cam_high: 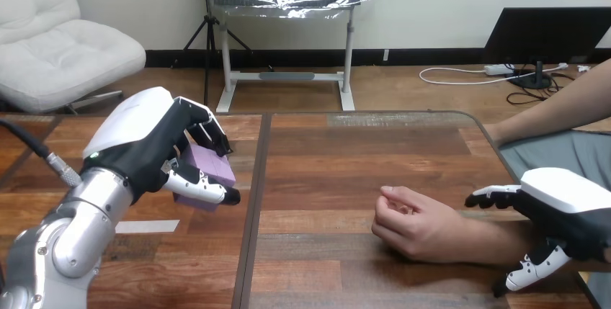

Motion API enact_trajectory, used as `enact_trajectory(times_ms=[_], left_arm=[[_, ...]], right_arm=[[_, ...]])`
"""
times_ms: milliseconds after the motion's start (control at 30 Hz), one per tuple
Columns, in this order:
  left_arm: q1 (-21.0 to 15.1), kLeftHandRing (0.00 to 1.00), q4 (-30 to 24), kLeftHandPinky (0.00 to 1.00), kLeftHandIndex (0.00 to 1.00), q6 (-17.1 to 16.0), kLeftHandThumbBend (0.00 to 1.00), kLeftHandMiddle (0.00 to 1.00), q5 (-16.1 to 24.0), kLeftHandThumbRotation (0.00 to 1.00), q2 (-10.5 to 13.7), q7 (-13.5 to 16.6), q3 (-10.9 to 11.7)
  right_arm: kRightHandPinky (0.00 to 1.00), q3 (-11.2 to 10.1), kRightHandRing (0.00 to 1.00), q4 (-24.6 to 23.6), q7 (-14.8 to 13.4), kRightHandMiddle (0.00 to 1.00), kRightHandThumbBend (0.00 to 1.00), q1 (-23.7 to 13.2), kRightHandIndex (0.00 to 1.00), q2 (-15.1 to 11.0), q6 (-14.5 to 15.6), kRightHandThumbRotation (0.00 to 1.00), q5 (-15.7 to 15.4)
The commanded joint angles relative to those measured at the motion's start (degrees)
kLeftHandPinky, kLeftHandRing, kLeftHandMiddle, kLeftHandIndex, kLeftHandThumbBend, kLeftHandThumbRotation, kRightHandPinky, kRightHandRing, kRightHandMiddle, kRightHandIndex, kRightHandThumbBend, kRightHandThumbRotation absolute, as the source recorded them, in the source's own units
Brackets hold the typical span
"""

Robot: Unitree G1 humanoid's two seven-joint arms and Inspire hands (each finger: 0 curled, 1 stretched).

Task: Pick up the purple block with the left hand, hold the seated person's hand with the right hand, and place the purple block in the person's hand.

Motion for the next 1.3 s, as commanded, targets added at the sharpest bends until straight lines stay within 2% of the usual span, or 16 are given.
enact_trajectory(times_ms=[0,433,667,1067,1267], left_arm=[[-3.4,0.42,-2.1,0.39,0.44,-0.7,0.75,0.47,-0.3,0.0,0.2,0.2,1.6],[-3.3,0.44,-2.0,0.41,0.45,-1.1,0.74,0.48,-1.2,0.0,0.2,0.0,1.7],[-3.4,0.42,-1.8,0.4,0.44,-1.3,0.74,0.47,-1.5,0.0,0.4,0.0,1.8],[-3.4,0.42,-2.0,0.39,0.44,-1.2,0.75,0.46,-1.9,0.0,0.5,0.0,2.0],[-3.4,0.42,-2.3,0.39,0.44,-0.9,0.75,0.47,-2.0,0.0,0.6,-0.1,2.1]], right_arm=[[0.79,2.2,0.81,1.7,-2.2,0.82,1.0,-2.0,0.83,1.8,1.8,0.23,-1.8],[0.72,5.1,0.77,2.7,-6.7,0.79,0.98,-2.3,0.79,3.7,5.2,0.17,-4.5],[0.68,6.2,0.76,3.0,-7.4,0.78,0.94,-2.5,0.78,4.5,6.9,0.15,-4.8],[0.63,8.0,0.74,5.0,-9.0,0.76,0.91,-3.3,0.76,5.4,7.3,0.15,-5.2],[0.59,9.4,0.72,6.3,-10.0,0.75,0.88,-3.9,0.75,5.6,6.4,0.15,-5.9]])
